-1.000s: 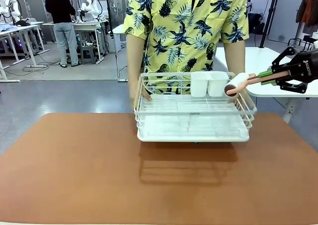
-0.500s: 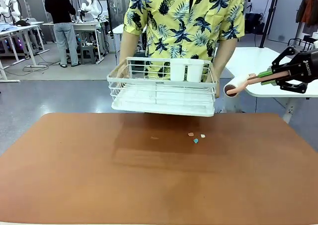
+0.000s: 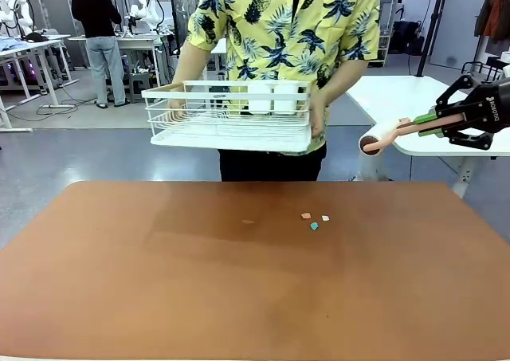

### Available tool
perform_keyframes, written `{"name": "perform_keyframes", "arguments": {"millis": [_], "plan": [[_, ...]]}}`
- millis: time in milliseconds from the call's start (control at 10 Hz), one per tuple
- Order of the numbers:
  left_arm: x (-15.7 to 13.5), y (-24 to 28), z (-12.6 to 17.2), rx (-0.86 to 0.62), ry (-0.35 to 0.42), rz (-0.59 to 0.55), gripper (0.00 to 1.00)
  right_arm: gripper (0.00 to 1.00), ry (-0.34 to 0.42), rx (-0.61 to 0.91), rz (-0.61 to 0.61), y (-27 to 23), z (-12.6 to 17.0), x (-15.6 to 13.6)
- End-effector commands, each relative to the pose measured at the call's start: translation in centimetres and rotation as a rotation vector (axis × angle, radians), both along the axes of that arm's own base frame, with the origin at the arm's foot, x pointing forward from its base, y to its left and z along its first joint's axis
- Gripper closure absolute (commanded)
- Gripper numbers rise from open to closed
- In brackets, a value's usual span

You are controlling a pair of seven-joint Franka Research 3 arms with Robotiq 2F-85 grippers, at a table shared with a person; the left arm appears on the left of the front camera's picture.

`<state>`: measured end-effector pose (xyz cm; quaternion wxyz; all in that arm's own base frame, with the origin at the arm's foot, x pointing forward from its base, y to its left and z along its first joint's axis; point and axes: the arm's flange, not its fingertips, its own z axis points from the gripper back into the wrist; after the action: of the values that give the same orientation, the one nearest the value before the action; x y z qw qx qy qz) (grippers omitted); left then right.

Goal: Clean the table.
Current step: Clean the table with the Lint Roller when the human lifts the Dish drying rack.

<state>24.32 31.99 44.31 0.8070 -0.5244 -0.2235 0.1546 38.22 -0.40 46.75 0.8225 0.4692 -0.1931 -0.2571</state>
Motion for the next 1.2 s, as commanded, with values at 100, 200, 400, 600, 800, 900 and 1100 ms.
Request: {"name": "perform_keyframes", "arguments": {"millis": [100,200,400,600,800,900,1100], "plan": [[-0.1,0.4,0.1,-0.007,-0.032,-0.008,0.0,0.99,-0.003,-0.004,0.007,0.3,0.1,0.0],[-0.1,0.4,0.1,-0.007,-0.032,-0.008,0.0,0.79,0.0,0.0,0.0,0.0,0.0,0.0],[-0.1,0.4,0.1,-0.007,-0.032,-0.008,0.0,0.79,0.058,-0.183,0.264,-0.8,4.9,1.8],[-0.1,0.4,0.1,-0.007,-0.032,-0.008,0.0,0.79,0.103,-0.413,0.535,0.7,6.9,8.5],[-0.1,0.4,0.1,-0.007,-0.032,-0.008,0.0,0.79,0.142,-0.557,0.548,2.2,3.0,14.5],[-0.1,0.4,0.1,-0.007,-0.032,-0.008,0.0,0.79,0.169,-0.561,0.522,3.0,1.0,15.4],[-0.1,0.4,0.1,-0.007,-0.032,-0.008,0.0,0.79,0.201,-0.585,0.504,3.1,-0.4,15.2]]}}
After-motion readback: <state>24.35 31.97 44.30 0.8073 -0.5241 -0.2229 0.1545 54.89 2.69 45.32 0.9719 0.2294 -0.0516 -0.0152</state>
